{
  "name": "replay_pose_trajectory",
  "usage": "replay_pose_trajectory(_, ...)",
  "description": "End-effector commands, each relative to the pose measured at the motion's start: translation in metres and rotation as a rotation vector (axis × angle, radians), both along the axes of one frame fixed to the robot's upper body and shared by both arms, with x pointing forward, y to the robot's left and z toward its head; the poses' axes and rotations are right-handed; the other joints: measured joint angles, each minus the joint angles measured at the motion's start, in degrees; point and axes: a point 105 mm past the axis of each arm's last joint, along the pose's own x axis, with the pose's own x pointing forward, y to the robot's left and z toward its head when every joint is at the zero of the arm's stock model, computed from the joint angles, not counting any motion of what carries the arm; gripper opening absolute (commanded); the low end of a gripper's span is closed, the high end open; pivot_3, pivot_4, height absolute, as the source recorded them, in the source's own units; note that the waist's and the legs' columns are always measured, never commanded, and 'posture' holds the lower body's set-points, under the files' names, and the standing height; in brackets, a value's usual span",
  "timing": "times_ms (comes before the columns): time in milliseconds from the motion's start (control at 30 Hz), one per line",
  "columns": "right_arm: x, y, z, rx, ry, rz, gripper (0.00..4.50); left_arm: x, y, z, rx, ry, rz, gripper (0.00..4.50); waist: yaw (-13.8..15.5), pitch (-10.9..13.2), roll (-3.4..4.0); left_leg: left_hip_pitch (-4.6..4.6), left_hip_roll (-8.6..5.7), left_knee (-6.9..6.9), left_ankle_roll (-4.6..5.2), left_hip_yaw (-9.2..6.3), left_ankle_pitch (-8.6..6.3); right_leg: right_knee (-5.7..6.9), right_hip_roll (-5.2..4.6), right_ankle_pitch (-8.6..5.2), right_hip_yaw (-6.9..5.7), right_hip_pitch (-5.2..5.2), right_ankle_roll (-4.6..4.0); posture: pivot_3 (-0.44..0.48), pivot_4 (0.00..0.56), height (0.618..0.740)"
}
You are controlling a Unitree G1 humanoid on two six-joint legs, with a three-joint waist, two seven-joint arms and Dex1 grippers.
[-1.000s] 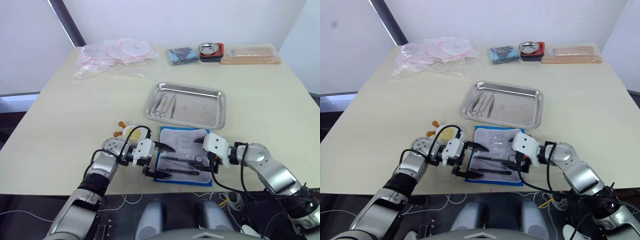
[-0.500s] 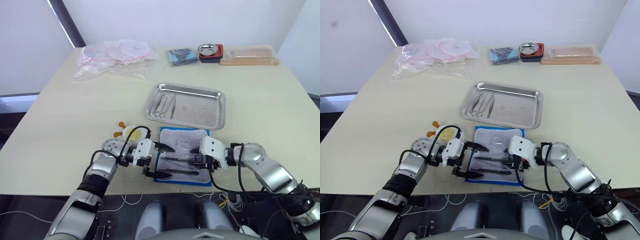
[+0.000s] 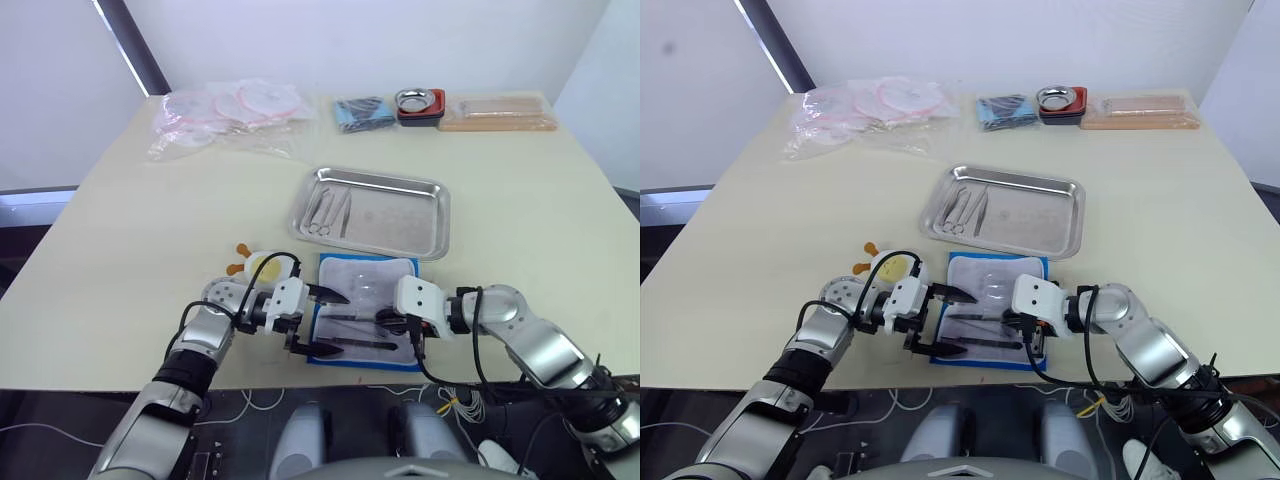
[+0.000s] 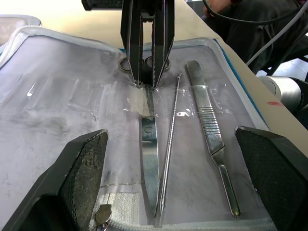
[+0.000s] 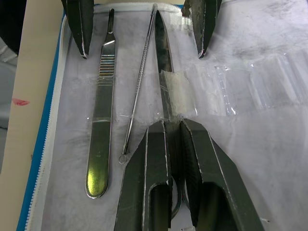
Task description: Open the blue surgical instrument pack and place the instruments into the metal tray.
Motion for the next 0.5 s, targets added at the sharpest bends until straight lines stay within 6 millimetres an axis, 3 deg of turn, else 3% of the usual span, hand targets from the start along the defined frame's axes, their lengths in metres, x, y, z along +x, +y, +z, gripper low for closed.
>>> replay_pose_trajectory(33,0.002,0.001,0.016,-0.042,-0.056,0.017,0.04,-0.015,0.005,-0.032,0.099,0.113,0.005,4.50,0.06,0.02,0.04,-0.01,0.00,0.00,0.00,-0.01,0.00,-0.01,-0.01,0.00,-0.01,-0.01,0.00,0.000,0.150,0.740)
replay_pose_trajectory(500,0.001,-0.005,0.029,-0.207,-0.094,0.032,0.04,-0.015,0.004,-0.032,0.107,0.108,0.000,4.50,0.24,0.05,0.09,-0.21,-0.03,-0.05,0.00,-0.03,0.00,-0.04,-0.05,-0.01,-0.01,-0.22,0.00,0.000,0.150,0.740)
